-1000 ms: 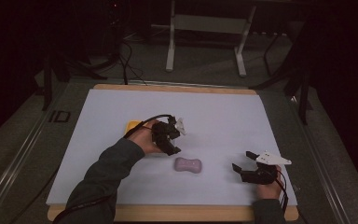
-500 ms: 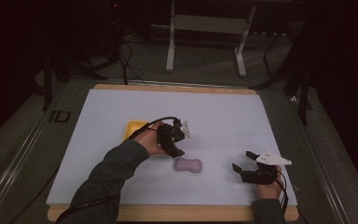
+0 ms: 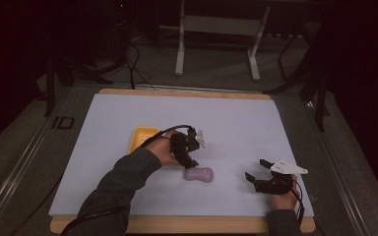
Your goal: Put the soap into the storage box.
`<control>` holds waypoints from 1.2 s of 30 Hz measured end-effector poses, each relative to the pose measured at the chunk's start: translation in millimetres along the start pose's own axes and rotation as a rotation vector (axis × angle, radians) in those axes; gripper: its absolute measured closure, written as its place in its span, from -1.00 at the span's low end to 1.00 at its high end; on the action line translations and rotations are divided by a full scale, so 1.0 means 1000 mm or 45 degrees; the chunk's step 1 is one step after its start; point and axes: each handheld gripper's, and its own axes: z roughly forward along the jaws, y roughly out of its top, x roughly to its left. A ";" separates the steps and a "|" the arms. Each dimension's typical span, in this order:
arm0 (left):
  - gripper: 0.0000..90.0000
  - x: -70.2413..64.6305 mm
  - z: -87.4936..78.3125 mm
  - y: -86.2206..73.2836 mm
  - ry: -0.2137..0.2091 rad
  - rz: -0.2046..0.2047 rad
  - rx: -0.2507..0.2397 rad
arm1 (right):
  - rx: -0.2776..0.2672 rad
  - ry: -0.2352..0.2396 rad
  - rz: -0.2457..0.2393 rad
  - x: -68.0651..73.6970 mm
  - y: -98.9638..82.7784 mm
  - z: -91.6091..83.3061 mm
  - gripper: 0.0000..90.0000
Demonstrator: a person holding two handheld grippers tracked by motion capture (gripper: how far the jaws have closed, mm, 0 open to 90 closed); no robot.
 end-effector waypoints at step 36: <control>-0.18 -0.011 0.026 0.011 -0.091 0.062 0.075 | 0.001 -0.002 0.001 0.000 0.000 0.000 -0.61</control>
